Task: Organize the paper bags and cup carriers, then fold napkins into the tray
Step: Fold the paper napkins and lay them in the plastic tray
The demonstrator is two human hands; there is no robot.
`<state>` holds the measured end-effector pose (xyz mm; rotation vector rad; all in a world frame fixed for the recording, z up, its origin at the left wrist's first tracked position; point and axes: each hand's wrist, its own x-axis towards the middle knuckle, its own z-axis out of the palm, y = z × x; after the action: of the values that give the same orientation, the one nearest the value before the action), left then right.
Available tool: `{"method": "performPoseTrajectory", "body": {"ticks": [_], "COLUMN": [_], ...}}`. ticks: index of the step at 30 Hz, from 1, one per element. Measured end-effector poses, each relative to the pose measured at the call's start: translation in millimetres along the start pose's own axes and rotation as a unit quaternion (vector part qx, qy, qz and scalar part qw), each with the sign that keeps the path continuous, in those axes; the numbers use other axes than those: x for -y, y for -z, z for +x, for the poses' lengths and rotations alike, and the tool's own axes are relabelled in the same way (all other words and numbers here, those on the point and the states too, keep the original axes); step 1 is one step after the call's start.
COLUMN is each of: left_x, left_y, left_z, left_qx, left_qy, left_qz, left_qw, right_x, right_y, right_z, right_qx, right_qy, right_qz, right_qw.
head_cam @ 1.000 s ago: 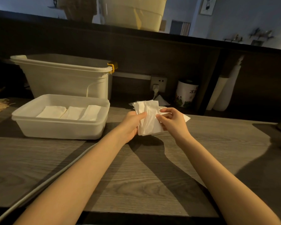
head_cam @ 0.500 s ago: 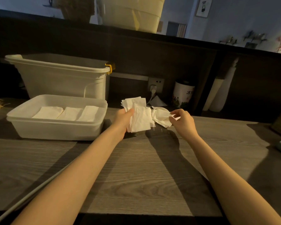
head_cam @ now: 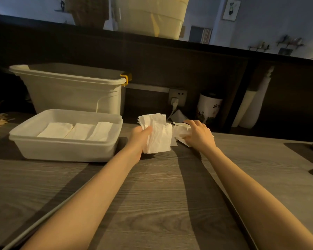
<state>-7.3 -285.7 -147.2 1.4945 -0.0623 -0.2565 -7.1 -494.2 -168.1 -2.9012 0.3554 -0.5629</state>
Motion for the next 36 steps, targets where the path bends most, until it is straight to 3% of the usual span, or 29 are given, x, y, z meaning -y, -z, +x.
{"method": "performPoseTrajectory", "body": {"ticks": [4, 9, 14, 19, 22, 25, 29, 33, 36], "left_x": [0, 0, 1, 1, 3, 2, -2, 2, 2], "left_y": [0, 0, 2, 3, 1, -2, -3, -5, -6], "left_z": [1, 2, 4, 2, 2, -3, -12, -9, -10], "left_qx": [0.000, -0.004, -0.003, -0.025, -0.020, -0.013, 0.074, 0.169, 0.191], "left_qy": [-0.003, -0.009, -0.010, -0.009, -0.003, 0.037, 0.104, 0.122, 0.113], "left_qz": [0.002, 0.000, -0.001, -0.002, -0.002, -0.056, -0.148, -0.157, -0.134], "left_qw": [1.000, 1.000, 1.000, 1.000, 1.000, 0.998, 0.981, 0.965, 0.966], "right_x": [2, 1, 10, 19, 28, 38, 49, 51, 49], "right_y": [-5, -7, 14, 43, 60, 71, 66, 50, 44], "right_z": [4, 0, -7, -19, -34, -50, -67, -74, -75], "right_qx": [-0.049, -0.093, -0.162, -0.139, -0.081, -0.005, 0.046, 0.047, 0.033], "right_qy": [0.041, 0.026, -0.007, -0.060, -0.083, -0.075, -0.059, -0.050, -0.017], "right_qz": [0.000, 0.059, 0.217, 0.442, 0.565, 0.619, 0.586, 0.515, 0.462], "right_qw": [0.998, 0.994, 0.963, 0.884, 0.817, 0.781, 0.807, 0.855, 0.886]}}
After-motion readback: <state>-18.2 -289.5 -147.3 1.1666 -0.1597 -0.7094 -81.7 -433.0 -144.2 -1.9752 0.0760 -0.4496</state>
